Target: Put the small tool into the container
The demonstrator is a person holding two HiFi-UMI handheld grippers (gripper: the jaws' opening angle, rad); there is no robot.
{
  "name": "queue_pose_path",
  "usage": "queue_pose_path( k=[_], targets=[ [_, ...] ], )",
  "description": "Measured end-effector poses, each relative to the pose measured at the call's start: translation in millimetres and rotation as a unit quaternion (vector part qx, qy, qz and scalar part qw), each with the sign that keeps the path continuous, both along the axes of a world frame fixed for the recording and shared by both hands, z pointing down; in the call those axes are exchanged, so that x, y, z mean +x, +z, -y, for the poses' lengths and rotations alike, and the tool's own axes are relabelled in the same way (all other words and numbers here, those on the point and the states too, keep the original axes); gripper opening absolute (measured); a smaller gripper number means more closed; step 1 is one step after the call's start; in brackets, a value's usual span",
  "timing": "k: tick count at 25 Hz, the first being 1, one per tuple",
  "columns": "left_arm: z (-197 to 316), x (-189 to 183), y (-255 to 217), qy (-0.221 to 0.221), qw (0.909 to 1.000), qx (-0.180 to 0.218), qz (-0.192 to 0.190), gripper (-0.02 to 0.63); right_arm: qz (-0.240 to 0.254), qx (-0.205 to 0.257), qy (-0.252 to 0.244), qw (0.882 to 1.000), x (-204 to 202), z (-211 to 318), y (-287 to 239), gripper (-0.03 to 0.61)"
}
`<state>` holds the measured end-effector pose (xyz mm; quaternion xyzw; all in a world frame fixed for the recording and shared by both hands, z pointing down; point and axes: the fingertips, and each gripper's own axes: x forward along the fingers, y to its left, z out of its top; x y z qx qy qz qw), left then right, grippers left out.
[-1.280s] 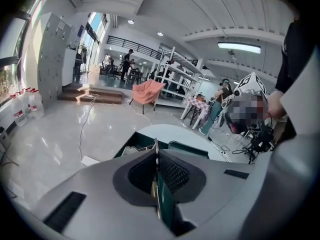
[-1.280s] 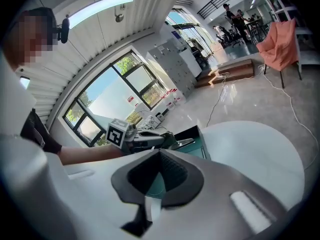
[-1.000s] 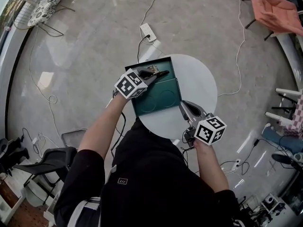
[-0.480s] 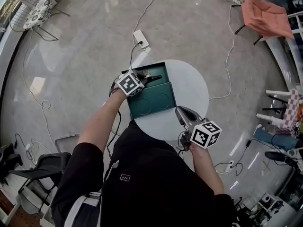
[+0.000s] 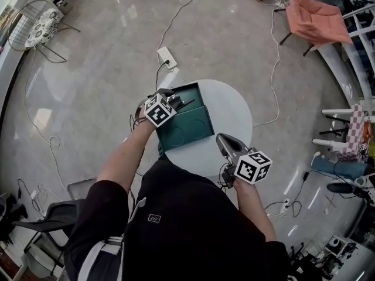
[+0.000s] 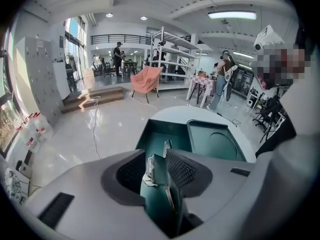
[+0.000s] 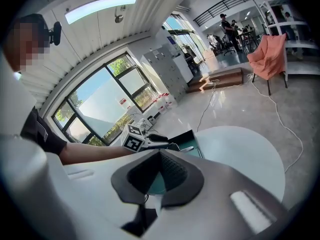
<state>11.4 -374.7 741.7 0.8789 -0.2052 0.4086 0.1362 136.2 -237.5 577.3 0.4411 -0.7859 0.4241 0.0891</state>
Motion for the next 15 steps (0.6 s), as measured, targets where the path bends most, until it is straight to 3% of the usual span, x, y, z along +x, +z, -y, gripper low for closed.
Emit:
queue_pose_path(
  k=[4, 9, 15],
  targets=[
    [9, -4, -27, -0.041, 0.998, 0.022, -0.042, 0.121, 0.001, 0.01, 0.011, 1.0, 1, 2, -5, 0.009],
    [19, -18, -80, -0.133, 0.9823, 0.048, -0.123, 0.121, 0.007, 0.017, 0.019, 1.0, 1, 6, -5, 0.009],
    [12, -30, -136, -0.165, 0.9685, 0.102, -0.156, 0.12, 0.018, 0.044, -0.002, 0.999, -1, 15, -13, 0.009]
  ],
)
